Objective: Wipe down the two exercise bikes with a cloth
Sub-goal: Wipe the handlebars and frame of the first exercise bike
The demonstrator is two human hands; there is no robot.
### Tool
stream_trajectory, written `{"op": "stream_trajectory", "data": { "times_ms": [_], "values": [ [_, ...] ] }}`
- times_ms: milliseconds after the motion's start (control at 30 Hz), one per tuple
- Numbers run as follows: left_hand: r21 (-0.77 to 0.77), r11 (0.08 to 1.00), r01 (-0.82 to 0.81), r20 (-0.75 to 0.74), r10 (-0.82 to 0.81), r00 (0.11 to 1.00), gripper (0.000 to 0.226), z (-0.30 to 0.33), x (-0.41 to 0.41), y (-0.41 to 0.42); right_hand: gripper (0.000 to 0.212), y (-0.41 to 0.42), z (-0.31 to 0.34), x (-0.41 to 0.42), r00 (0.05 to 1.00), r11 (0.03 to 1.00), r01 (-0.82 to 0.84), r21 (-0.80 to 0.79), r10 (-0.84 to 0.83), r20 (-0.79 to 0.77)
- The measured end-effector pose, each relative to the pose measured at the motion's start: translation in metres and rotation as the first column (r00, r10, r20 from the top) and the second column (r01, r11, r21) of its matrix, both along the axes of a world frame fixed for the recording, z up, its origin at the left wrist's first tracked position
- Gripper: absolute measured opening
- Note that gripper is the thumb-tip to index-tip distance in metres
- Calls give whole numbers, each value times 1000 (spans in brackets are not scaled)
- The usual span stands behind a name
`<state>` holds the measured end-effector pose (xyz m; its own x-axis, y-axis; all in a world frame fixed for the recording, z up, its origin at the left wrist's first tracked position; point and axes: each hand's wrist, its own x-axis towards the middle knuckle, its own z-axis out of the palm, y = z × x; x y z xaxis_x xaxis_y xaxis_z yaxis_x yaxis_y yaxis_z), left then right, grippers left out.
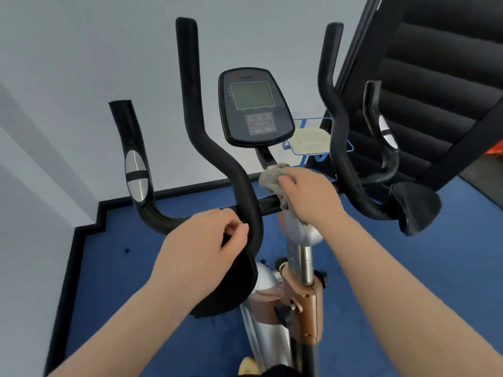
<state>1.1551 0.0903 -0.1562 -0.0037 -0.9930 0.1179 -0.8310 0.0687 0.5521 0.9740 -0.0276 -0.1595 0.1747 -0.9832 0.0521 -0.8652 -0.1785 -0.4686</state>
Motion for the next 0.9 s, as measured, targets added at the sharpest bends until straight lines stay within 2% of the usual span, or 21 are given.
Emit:
{"op": "stream_trajectory", "data": {
  "times_ms": [67,167,267,333,433,500,567,633,767,900],
  "values": [
    [-10,1000,-18,35,18,999,30,0,-1,0,31,-28,9,26,979,995,14,97,6,-206],
    [-15,999,-31,60,32,998,33,2,-1,0,32,-30,8,34,940,995,-56,86,82,-331],
    [-18,999,-35,45,36,998,34,0,0,0,29,-2,2,4,985,996,-80,-43,72,-154],
    [-29,999,-35,59,37,998,33,-1,-1,0,32,-11,5,-2,994,997,-65,30,68,-84],
    [-32,998,-46,94,49,994,33,-2,-2,0,35,-35,5,21,955,989,-61,132,96,-281],
    [-30,998,-49,93,51,994,34,-2,-2,0,31,-31,2,29,929,995,-68,68,88,-360],
    [-32,999,-44,96,47,994,36,-1,-2,1,26,-25,-3,22,933,997,-61,38,71,-353],
    [-43,998,-37,114,41,993,37,-2,-3,1,24,-33,-1,23,933,994,-31,102,66,-353],
    [-42,998,-51,120,56,991,36,-2,-3,1,38,-64,2,52,951,976,23,215,46,-307],
    [-35,998,-55,72,57,996,35,-2,-1,1,49,-63,1,37,900,946,-117,303,230,-370]
  ]
}}
